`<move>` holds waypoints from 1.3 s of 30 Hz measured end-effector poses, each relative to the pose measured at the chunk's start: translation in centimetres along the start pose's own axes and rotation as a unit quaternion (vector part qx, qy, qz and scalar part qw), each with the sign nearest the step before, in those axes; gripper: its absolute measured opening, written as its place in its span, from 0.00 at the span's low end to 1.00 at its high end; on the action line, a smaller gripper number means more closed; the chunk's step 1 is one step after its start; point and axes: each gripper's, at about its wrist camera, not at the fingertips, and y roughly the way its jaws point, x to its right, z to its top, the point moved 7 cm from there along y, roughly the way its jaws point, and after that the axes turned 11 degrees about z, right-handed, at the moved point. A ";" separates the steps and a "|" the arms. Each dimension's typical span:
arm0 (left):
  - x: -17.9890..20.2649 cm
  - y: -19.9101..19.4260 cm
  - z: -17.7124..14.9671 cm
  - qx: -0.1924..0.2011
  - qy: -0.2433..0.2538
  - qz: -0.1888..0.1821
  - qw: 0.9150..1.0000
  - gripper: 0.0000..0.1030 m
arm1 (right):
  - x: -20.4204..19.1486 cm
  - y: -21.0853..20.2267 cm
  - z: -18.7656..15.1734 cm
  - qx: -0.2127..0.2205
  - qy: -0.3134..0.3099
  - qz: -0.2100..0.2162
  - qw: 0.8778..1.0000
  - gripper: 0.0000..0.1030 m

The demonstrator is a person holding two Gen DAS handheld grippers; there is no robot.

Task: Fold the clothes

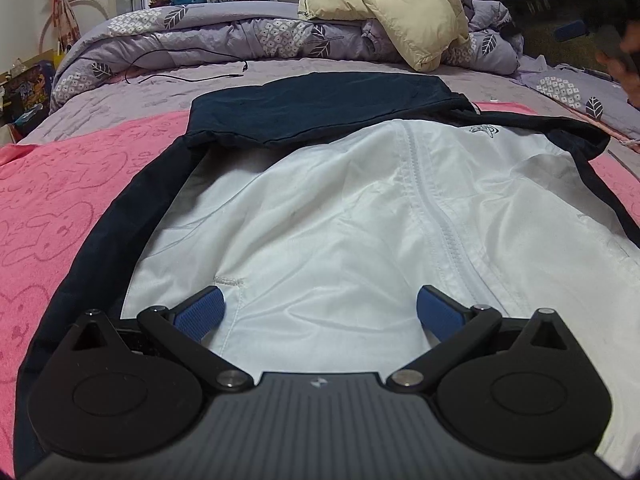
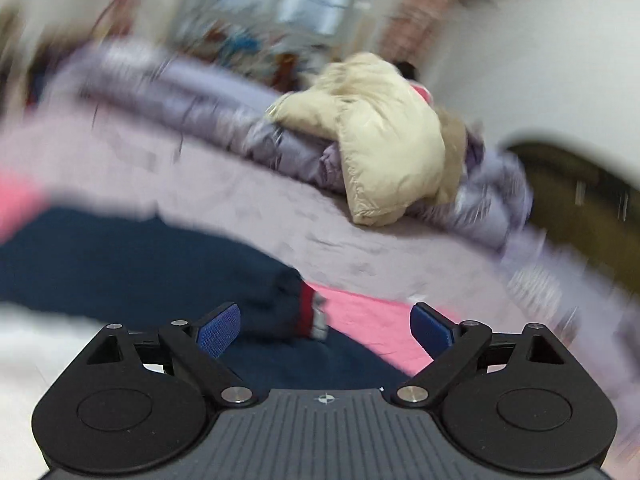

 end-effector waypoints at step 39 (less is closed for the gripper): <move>0.0 0.0 0.1 0.013 -0.016 0.001 1.000 1.00 | -6.8 15.3 -2.0 -0.148 -0.210 -0.097 0.961 0.65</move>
